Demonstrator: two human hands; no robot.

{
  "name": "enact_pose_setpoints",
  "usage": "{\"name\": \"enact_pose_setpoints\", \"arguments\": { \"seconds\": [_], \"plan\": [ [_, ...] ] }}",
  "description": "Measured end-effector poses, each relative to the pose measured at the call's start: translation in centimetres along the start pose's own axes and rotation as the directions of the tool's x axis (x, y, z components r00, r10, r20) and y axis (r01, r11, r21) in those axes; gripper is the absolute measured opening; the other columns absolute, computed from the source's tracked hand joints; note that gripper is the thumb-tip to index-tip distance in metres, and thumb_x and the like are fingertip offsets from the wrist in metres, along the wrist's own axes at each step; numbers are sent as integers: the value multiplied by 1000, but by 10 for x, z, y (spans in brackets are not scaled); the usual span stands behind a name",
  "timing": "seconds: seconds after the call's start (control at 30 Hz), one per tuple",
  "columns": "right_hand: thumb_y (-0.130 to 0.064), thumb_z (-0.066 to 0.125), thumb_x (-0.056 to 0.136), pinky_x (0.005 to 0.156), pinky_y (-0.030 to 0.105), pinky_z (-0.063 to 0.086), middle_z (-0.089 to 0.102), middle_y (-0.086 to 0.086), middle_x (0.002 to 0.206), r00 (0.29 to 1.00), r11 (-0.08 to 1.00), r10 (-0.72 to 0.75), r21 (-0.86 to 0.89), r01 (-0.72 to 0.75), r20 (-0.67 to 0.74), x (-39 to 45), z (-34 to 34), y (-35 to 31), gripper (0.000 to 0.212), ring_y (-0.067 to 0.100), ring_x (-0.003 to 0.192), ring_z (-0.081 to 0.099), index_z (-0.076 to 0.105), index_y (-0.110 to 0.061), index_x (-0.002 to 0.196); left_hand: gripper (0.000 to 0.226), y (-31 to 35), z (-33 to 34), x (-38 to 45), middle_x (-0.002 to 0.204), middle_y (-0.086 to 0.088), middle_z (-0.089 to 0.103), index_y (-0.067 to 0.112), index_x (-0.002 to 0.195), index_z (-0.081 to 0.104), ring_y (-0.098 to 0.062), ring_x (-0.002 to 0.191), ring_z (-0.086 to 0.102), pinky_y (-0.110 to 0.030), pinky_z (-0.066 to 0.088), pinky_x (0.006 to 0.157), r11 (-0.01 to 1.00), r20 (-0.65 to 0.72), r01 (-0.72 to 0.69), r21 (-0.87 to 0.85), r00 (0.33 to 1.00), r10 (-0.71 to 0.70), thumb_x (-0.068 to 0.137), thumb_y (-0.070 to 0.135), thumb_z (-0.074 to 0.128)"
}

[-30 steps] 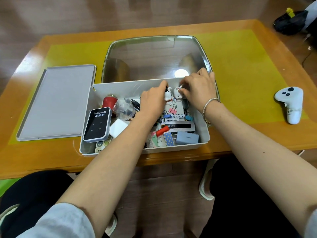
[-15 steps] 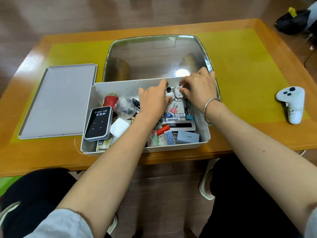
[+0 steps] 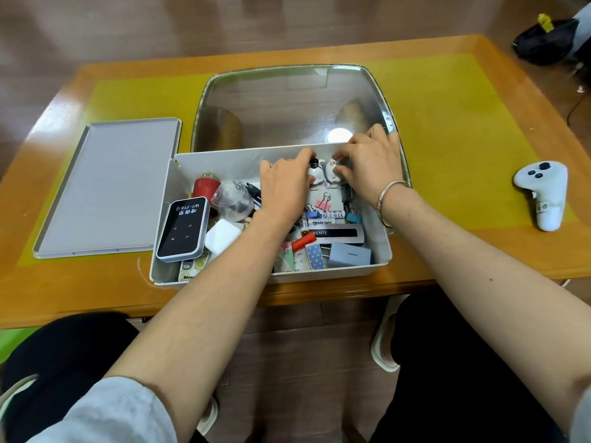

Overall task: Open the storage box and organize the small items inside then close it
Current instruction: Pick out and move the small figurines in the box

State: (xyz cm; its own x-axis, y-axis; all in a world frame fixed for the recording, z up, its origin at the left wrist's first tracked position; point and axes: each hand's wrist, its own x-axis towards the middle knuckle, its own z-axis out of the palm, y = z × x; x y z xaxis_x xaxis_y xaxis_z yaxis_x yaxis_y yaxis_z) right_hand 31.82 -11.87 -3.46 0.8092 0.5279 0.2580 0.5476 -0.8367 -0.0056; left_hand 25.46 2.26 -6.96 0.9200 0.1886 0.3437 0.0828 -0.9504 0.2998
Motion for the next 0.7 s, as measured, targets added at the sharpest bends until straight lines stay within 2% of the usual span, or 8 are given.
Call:
{"name": "enact_pose_setpoints", "arguments": {
  "seconds": [0.7],
  "plan": [
    [-39, 60, 87, 86, 39, 27, 66, -2, 104, 1000, 1000, 15, -23, -15, 1, -1, -1, -2, 21, 26, 106, 41, 69, -28, 103, 24, 0, 0, -3, 94, -5, 69, 17, 116, 53, -30, 90, 58, -35, 25, 73, 999, 1, 14, -34, 1000, -14, 93, 21, 58]
  ]
}}
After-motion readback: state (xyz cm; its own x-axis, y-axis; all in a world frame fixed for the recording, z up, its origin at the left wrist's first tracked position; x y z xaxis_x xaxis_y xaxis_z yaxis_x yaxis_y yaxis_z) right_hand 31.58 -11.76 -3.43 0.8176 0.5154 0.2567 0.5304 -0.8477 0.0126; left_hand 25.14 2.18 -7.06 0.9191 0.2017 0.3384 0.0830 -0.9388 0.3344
